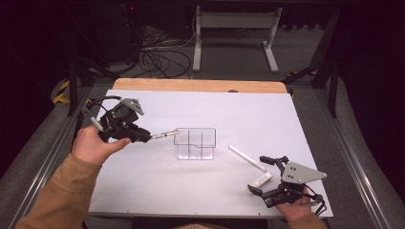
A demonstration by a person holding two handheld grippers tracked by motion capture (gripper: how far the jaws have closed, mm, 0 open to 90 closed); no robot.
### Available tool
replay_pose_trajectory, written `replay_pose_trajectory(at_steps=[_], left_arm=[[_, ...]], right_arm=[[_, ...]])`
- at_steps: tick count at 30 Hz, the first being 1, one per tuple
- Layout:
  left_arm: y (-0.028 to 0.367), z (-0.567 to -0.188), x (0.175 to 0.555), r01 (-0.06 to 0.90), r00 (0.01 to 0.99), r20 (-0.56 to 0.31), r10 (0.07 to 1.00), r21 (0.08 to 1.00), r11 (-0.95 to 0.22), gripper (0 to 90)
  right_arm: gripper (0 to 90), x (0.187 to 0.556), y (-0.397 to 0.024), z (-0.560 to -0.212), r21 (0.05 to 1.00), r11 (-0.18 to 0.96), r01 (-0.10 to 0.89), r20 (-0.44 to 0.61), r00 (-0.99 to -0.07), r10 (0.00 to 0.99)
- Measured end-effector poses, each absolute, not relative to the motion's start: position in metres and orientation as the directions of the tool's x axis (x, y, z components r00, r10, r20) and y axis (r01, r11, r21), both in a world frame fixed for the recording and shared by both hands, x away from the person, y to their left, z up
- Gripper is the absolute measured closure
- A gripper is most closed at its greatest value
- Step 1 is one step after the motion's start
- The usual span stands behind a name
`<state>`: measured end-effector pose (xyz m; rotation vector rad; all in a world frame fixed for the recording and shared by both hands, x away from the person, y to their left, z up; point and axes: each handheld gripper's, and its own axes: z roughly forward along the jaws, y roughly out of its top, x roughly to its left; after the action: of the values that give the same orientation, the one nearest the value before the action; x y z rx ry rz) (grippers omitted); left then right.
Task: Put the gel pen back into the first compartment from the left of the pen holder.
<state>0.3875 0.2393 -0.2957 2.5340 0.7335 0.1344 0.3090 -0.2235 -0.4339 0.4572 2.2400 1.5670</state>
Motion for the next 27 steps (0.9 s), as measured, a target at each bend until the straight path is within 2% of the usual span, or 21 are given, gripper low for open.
replay_pose_trajectory(at_steps=[27], left_arm=[[0.213,-0.298,0.407,0.537,0.829,-0.071,0.555,0.377,-0.755,79.9]], right_arm=[[4.6,0.309,-0.224,-0.434,0.943,0.33,0.05,-0.112,-0.884,0.454]])
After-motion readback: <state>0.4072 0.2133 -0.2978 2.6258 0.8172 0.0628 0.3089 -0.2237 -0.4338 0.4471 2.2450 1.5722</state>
